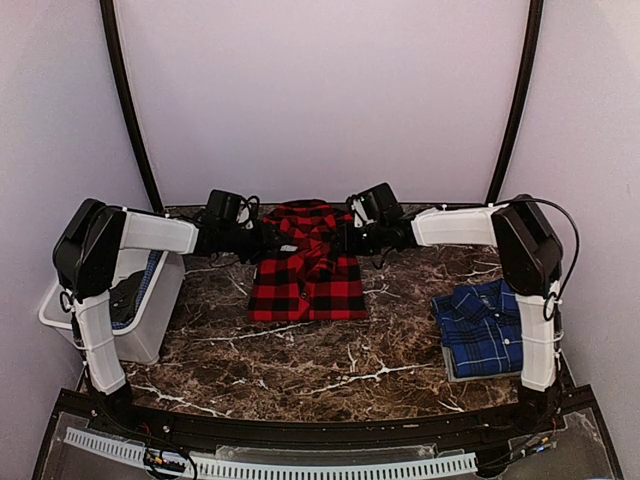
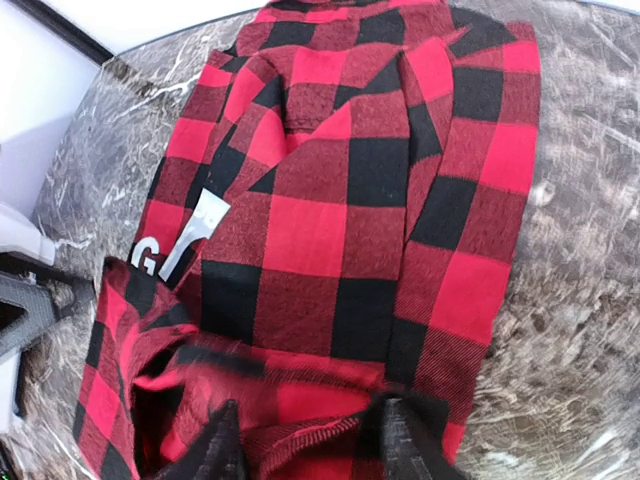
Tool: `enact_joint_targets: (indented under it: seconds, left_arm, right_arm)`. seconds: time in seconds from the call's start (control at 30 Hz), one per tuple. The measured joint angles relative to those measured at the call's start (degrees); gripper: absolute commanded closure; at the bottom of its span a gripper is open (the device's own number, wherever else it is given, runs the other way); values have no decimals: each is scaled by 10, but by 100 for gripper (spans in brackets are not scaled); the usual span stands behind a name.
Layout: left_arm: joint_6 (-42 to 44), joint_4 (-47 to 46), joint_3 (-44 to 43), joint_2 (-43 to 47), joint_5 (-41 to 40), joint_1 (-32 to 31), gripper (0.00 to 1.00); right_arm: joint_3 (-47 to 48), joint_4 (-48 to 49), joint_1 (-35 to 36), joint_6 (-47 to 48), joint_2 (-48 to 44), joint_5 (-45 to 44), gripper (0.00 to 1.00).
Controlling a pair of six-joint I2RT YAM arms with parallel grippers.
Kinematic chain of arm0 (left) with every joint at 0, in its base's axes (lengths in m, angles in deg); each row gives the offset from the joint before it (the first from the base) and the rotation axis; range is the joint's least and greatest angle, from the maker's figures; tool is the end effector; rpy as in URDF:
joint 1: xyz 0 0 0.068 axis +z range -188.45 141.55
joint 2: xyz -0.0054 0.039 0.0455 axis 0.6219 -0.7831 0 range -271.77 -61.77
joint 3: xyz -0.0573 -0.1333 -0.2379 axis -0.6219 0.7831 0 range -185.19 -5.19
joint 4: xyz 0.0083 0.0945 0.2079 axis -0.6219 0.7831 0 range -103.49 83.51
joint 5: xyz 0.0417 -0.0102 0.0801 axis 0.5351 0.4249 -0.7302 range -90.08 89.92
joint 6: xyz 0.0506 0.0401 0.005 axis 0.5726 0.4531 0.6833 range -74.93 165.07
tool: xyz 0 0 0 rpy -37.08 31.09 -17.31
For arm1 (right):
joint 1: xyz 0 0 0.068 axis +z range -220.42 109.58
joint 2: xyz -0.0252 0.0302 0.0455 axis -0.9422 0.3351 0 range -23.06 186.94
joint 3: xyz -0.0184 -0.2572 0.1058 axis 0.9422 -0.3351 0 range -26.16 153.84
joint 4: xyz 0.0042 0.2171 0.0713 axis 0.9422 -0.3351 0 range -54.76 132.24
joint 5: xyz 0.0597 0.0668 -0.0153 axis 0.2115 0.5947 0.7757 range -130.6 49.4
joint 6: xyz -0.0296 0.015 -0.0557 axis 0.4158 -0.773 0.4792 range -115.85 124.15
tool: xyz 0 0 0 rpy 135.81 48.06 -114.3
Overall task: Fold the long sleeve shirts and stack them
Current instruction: Fold the rectangle-folded shirt at the center of the board.
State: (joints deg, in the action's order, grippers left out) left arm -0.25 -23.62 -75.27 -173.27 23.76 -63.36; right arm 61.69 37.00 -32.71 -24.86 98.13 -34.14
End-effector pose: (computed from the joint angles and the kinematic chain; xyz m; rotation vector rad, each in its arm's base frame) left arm 0.3711 -0.1947 0.2088 -0.1374 2.2882 -1.1296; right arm 0.3645 0.2889 0.2020 -0.2417 2.3368 0.7326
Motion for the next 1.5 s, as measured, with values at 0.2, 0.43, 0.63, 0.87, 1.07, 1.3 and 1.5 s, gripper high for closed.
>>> enact_joint_targets:
  seconds: [0.2,0.43,0.63,0.87,1.07,1.3,1.5]
  left_arm:
    - [32,22,-40,1,-30,0,39]
    - [51,42,-23,40,-43,-2,54]
    - [69,46,10,73,-38,-43,69]
    - [104,61,10,65,-33,-154,83]
    - [119,86,-26,4,-37,-189,85]
    - [122,142,-103,-69,-95,-193,82]
    - [100,165,-140,-80,-147,-176,80]
  right_arm:
    - [15,-36,-3,21,-10,0,35]
    - [-53,-46,-4,33,-105,-18,32]
    - [-121,-4,-37,28,-141,35,34]
    - [-133,53,-98,15,-89,143,41]
    - [-129,95,-108,9,-34,225,42]
    - [-92,114,-107,-2,14,277,47]
    - [-68,131,-107,-9,16,290,72]
